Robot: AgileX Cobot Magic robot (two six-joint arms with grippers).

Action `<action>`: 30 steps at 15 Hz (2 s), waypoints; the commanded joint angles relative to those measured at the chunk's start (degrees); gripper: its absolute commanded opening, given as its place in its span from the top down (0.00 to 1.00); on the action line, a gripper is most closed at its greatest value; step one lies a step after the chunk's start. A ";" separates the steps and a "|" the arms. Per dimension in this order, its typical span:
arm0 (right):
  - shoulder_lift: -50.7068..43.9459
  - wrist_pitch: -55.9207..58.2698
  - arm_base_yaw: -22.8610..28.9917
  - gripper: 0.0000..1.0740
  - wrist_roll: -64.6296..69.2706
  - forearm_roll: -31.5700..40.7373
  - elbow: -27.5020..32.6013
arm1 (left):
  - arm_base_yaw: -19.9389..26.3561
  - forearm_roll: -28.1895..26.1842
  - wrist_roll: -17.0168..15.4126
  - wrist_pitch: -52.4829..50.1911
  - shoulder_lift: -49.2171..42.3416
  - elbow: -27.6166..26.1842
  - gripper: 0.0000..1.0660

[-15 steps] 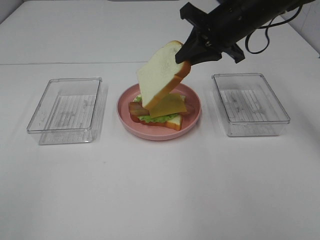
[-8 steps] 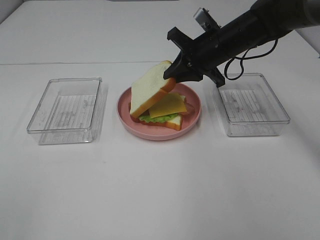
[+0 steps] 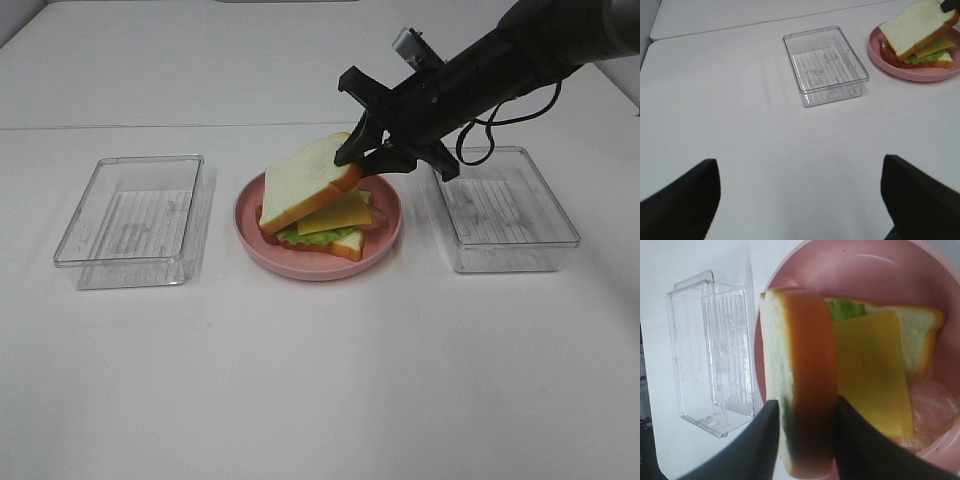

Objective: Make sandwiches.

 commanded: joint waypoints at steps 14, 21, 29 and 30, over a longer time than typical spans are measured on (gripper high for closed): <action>-14.73 10.08 -0.11 0.24 8.94 -33.40 0.06 | 0.06 -0.29 -0.17 -0.46 -1.15 0.29 0.22; -31.86 26.13 -0.11 0.24 9.00 -49.45 0.40 | 0.06 -0.29 -0.17 -0.46 -1.15 0.29 0.22; -61.76 28.07 -0.11 0.24 14.95 -49.62 27.16 | 0.06 -0.29 -0.11 -0.46 -1.15 0.29 0.22; -66.35 28.02 -0.11 0.24 14.95 -49.62 31.46 | 0.06 -0.29 -0.11 -0.46 -1.15 0.29 0.22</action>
